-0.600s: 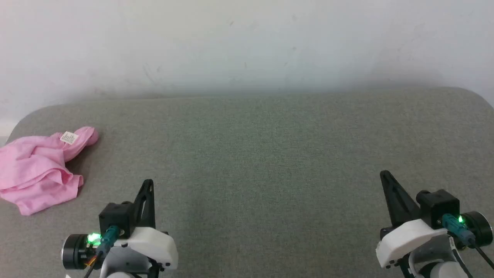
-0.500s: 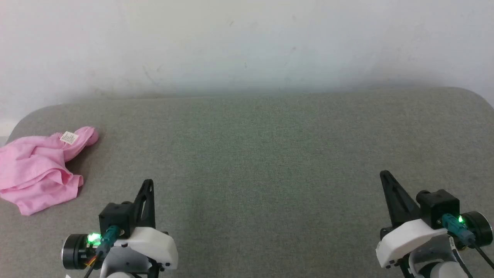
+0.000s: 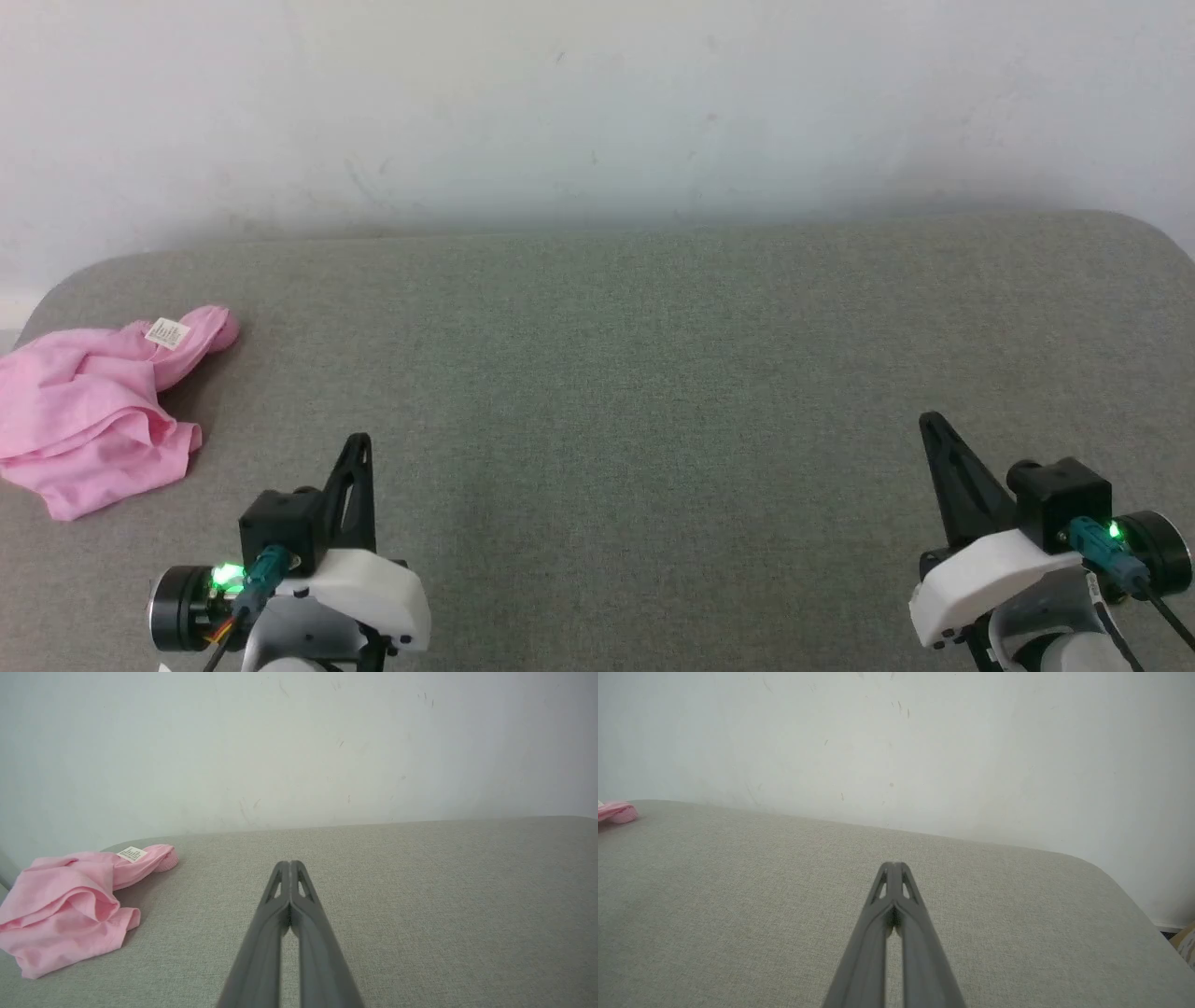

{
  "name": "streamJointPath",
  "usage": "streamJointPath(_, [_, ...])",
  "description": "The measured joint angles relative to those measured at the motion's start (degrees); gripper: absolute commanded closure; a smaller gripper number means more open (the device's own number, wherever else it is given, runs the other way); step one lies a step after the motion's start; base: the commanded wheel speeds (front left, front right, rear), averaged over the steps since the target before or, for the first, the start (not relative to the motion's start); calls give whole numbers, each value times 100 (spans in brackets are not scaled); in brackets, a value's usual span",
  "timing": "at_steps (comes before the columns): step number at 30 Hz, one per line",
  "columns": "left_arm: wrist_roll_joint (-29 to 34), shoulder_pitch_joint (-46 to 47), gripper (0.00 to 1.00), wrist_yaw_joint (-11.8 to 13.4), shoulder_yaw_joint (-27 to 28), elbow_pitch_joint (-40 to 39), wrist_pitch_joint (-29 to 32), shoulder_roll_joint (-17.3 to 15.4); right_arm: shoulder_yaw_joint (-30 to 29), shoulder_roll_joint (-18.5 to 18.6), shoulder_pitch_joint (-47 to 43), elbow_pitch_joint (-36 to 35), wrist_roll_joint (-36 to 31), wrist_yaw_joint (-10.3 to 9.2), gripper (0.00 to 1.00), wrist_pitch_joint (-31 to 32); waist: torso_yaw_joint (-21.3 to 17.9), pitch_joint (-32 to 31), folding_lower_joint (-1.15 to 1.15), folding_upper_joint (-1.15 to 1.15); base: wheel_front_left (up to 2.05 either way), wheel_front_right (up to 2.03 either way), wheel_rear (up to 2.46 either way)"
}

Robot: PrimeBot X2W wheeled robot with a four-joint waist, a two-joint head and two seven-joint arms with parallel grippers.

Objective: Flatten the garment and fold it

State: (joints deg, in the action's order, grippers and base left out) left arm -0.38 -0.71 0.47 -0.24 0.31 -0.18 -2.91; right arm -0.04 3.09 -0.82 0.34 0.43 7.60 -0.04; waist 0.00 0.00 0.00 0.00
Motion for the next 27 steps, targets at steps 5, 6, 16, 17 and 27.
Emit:
streamJointPath(5, [0, 0, 100, 0, 0, 0, 0, 0, 0, 0, 0, 0, 0, 0, 100, 0, 0, 0, 0, 0, 0, 0, 0])
streamJointPath(6, [0, 0, 100, 0, 0, 0, 0, 0, 0, 0, 0, 0, 0, 0, 100, 0, 0, 0, 0, 0, 0, 0, 0])
streamJointPath(16, [-1, -3, 0, 3, -7, 5, -1, -1, 0, 4, -9, 10, 2, 0, 0, 0, 0, 0, 0, 0, 0, 0, 0])
streamJointPath(17, [-1, -3, 0, 4, -8, 7, -1, -1, 0, 4, -9, 11, 2, 0, 0, 0, 0, 0, 0, 0, 0, 0, 0])
streamJointPath(27, [-41, -3, 0, 15, -66, 64, -87, -1, -51, 5, -9, 46, 34, 0, 0, -75, 0, 4, 0, 0, 0, 0, 0])
